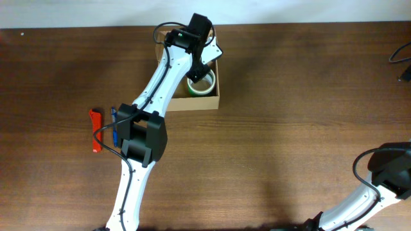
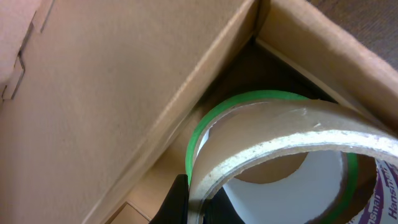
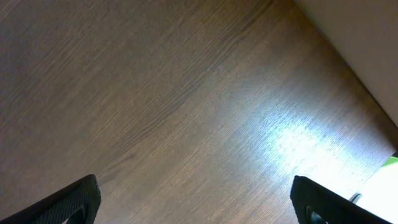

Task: Pack container
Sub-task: 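Lower the white tape into the box beside the green tape, release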

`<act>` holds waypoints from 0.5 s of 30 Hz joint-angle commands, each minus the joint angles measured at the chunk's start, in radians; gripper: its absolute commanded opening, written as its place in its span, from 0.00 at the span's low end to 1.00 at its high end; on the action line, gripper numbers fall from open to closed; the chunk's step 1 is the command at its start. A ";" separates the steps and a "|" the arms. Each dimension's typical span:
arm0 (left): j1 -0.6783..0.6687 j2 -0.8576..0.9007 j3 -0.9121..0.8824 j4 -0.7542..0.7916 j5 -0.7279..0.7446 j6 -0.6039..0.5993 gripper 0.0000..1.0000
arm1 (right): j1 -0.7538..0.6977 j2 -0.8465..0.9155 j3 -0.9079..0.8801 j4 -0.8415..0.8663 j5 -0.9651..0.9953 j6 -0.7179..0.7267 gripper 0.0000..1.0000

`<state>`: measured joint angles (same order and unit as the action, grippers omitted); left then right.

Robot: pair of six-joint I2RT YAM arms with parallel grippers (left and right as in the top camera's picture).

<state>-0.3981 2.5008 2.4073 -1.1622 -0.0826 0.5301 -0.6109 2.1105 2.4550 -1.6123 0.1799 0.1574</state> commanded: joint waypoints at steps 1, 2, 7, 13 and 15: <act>0.002 0.003 0.001 0.001 -0.013 -0.013 0.02 | 0.002 -0.010 -0.001 0.001 0.012 0.000 0.99; 0.002 0.003 0.001 0.001 -0.013 -0.013 0.02 | 0.002 -0.010 -0.001 0.001 0.012 0.000 0.99; 0.002 0.003 0.001 0.006 -0.027 -0.025 0.12 | 0.002 -0.010 -0.001 0.002 0.012 0.000 0.99; 0.001 0.003 0.011 -0.013 -0.057 -0.047 0.40 | 0.002 -0.010 -0.001 0.001 0.012 0.000 0.99; 0.001 0.000 0.034 -0.044 -0.057 -0.047 0.45 | 0.002 -0.010 -0.001 0.001 0.012 0.000 0.99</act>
<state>-0.3981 2.5008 2.4130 -1.1900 -0.1215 0.4946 -0.6109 2.1105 2.4550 -1.6123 0.1799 0.1570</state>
